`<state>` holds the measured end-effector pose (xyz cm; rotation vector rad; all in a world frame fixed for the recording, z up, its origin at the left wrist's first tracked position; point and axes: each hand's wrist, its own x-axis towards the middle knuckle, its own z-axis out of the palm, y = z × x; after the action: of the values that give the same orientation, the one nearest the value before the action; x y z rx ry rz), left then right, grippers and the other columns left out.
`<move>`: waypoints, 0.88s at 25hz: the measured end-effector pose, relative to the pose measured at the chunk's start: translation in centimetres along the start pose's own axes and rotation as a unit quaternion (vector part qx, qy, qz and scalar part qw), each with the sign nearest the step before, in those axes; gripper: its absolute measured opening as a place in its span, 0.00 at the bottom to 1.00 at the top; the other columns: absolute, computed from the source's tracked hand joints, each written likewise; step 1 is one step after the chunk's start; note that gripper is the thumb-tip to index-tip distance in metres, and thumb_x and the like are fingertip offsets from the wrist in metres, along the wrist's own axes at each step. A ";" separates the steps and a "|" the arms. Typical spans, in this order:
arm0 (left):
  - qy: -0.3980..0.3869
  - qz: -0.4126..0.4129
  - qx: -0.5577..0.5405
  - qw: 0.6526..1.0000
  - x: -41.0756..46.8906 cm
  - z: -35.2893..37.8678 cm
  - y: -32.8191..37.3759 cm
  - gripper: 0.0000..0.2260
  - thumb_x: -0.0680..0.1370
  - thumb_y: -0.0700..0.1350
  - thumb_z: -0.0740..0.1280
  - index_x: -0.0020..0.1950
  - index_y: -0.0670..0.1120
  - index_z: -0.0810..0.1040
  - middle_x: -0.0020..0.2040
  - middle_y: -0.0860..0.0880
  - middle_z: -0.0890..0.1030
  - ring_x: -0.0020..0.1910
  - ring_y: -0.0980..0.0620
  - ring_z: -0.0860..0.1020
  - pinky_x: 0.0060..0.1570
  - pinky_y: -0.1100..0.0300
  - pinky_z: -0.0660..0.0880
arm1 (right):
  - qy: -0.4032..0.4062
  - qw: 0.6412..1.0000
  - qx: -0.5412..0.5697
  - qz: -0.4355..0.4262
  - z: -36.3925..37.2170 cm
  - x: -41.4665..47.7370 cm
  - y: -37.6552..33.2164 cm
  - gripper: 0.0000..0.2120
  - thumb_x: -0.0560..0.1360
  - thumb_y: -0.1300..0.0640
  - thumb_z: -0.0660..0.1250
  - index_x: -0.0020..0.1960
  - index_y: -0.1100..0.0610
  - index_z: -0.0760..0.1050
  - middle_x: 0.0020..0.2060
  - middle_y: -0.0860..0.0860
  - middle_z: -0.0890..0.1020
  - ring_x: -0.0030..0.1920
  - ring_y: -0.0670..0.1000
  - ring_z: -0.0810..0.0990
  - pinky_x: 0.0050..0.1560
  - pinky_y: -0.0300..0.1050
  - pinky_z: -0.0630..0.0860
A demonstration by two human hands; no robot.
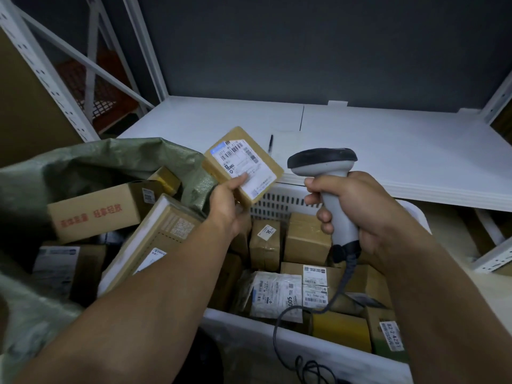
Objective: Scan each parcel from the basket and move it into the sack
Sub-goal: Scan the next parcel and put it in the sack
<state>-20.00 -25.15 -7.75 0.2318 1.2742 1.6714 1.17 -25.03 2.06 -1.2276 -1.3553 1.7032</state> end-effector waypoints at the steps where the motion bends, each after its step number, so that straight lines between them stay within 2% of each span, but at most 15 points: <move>1: 0.004 0.017 -0.029 0.999 -0.1 0.2 0.6 0.16 0.79 0.47 0.69 0.66 0.47 0.80 0.54 0.45 0.87 0.46 0.49 0.85 0.49 0.50 0.83 | -0.002 1.000 0.002 0.001 0.3 0.2 0.0 0.10 0.76 0.59 0.72 0.53 0.65 0.80 0.40 0.58 0.82 0.26 0.50 0.72 0.26 0.42 0.71; 3: 0.012 0.064 -0.086 0.994 -0.3 0.0 2.0 0.23 0.79 0.56 0.69 0.72 0.50 0.75 0.61 0.46 0.84 0.58 0.47 0.82 0.60 0.45 0.79 | -0.010 1.000 0.004 -0.001 1.0 0.4 0.0 0.10 0.76 0.59 0.73 0.53 0.65 0.80 0.40 0.57 0.82 0.26 0.49 0.72 0.26 0.42 0.71; 5: 0.036 0.110 -0.168 0.979 -0.5 -0.3 3.5 0.28 0.79 0.60 0.68 0.76 0.51 0.72 0.64 0.45 0.82 0.63 0.45 0.80 0.65 0.44 0.76 | -0.016 1.000 0.000 -0.002 1.7 0.6 -0.1 0.10 0.76 0.59 0.73 0.52 0.65 0.80 0.40 0.57 0.82 0.26 0.49 0.72 0.26 0.42 0.71; 7: 0.084 0.152 -0.251 0.953 -1.1 -0.5 5.2 0.29 0.79 0.60 0.69 0.77 0.50 0.70 0.65 0.44 0.80 0.64 0.44 0.79 0.68 0.44 0.75 | -0.015 1.000 0.000 -0.003 2.3 1.0 -0.1 0.10 0.76 0.59 0.73 0.53 0.65 0.79 0.40 0.58 0.82 0.26 0.49 0.72 0.26 0.43 0.71; 10: 0.159 0.190 -0.360 0.899 -1.8 -1.9 7.2 0.29 0.78 0.59 0.70 0.77 0.51 0.69 0.66 0.43 0.79 0.62 0.44 0.80 0.66 0.46 0.77 | -0.033 0.999 -0.003 0.001 3.8 1.3 -0.1 0.11 0.76 0.59 0.73 0.53 0.65 0.79 0.40 0.58 0.82 0.26 0.50 0.72 0.26 0.43 0.71; 13: 0.183 0.187 -0.425 0.867 -2.3 -3.2 8.1 0.30 0.78 0.62 0.68 0.77 0.53 0.68 0.67 0.46 0.78 0.62 0.45 0.79 0.64 0.48 0.78 | -0.052 0.999 0.001 0.006 4.9 1.6 0.1 0.11 0.76 0.59 0.73 0.53 0.65 0.79 0.41 0.59 0.82 0.26 0.50 0.72 0.27 0.43 0.71; 16: 0.196 0.166 -0.468 0.846 -3.0 -3.7 8.7 0.26 0.81 0.60 0.65 0.75 0.49 0.70 0.65 0.43 0.78 0.62 0.43 0.79 0.66 0.46 0.77 | -0.060 0.998 0.001 0.008 5.6 1.8 0.1 0.12 0.76 0.59 0.73 0.55 0.65 0.79 0.42 0.59 0.82 0.26 0.50 0.72 0.26 0.43 0.71; 18: 0.213 0.146 -0.481 0.838 -3.4 -4.2 9.1 0.26 0.83 0.56 0.61 0.76 0.43 0.68 0.67 0.39 0.76 0.65 0.41 0.77 0.69 0.47 0.75 | -0.058 0.998 0.004 0.007 6.0 2.0 0.2 0.13 0.76 0.59 0.73 0.56 0.66 0.79 0.42 0.59 0.82 0.26 0.50 0.72 0.26 0.43 0.71; 20: 0.213 0.123 -0.471 0.847 -4.0 -4.5 9.2 0.27 0.84 0.53 0.58 0.78 0.36 0.62 0.71 0.35 0.72 0.70 0.39 0.74 0.71 0.49 0.72 | -0.058 0.998 0.006 0.006 6.2 2.0 0.4 0.13 0.76 0.59 0.73 0.56 0.65 0.79 0.42 0.59 0.82 0.26 0.49 0.72 0.26 0.43 0.72; 22: 0.203 0.120 -0.452 0.860 -4.4 -4.5 9.2 0.27 0.85 0.50 0.56 0.77 0.33 0.60 0.72 0.33 0.70 0.70 0.38 0.74 0.71 0.49 0.72 | -0.060 0.998 0.005 0.007 6.4 2.1 0.5 0.12 0.76 0.59 0.73 0.56 0.65 0.79 0.42 0.59 0.82 0.26 0.49 0.72 0.26 0.43 0.72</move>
<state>-25.97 -31.09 -0.45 -0.5832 0.6133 2.4380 -5.44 -25.71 1.20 -1.1487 -1.4088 1.8167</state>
